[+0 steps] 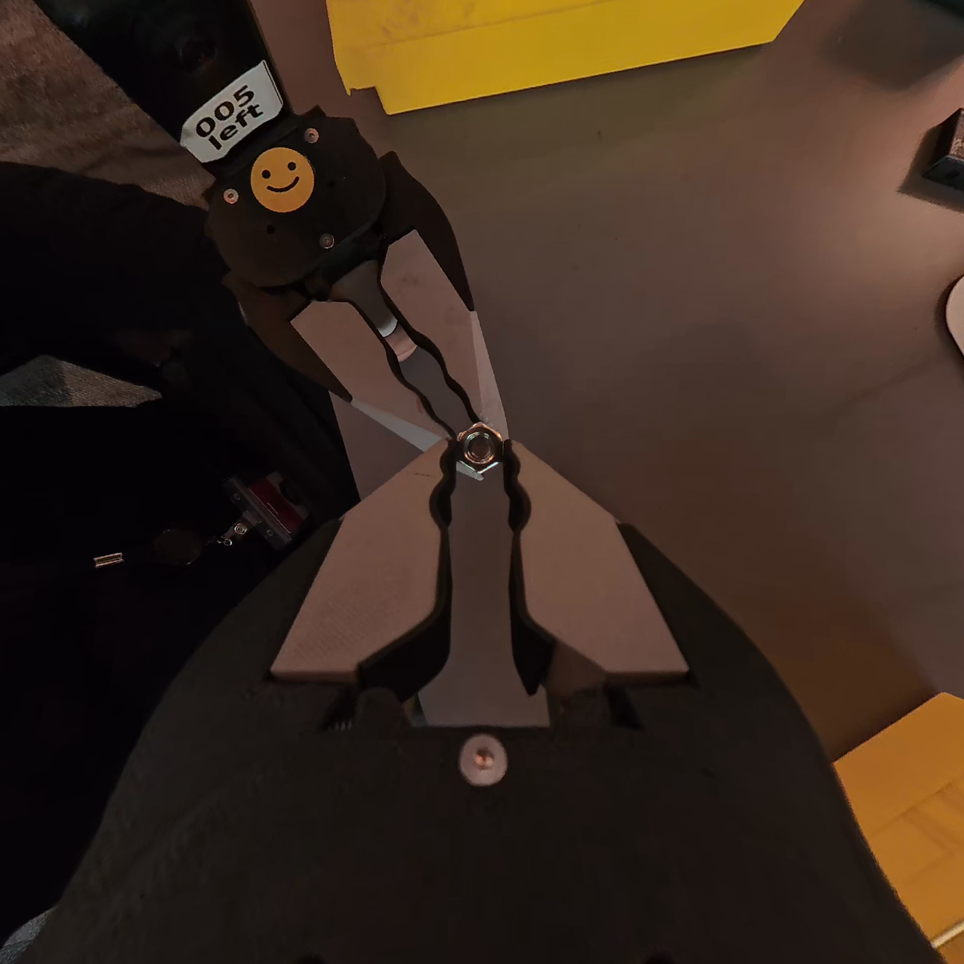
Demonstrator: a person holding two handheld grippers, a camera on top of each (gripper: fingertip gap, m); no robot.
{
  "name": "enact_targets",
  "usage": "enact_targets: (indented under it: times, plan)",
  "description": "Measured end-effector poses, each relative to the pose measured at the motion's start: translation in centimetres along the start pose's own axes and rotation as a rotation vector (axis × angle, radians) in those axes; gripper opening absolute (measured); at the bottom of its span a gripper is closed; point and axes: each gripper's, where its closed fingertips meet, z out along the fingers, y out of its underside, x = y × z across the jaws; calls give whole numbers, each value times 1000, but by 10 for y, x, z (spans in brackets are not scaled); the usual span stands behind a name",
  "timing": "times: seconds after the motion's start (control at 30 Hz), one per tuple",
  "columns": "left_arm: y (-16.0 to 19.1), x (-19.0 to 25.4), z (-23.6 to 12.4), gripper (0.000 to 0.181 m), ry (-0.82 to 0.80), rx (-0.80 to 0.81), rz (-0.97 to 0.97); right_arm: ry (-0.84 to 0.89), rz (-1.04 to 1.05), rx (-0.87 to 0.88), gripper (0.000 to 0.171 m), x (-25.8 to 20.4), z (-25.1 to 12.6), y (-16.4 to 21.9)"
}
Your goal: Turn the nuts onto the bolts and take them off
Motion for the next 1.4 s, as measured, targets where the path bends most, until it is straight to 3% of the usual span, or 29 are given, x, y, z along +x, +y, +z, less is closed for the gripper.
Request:
enact_targets:
  times: [0.7,0.97,1.4]
  plan:
    - [0,3,0,7,24,5,-8,-21,-78,75,23,-4,-16,-1]
    - [-3,30,-2,7,209,27,-41,-149,-332,192,24,-19,-38,17]
    - [-4,59,-5,8,363,35,-22,-304,-462,461,21,-48,-30,16]
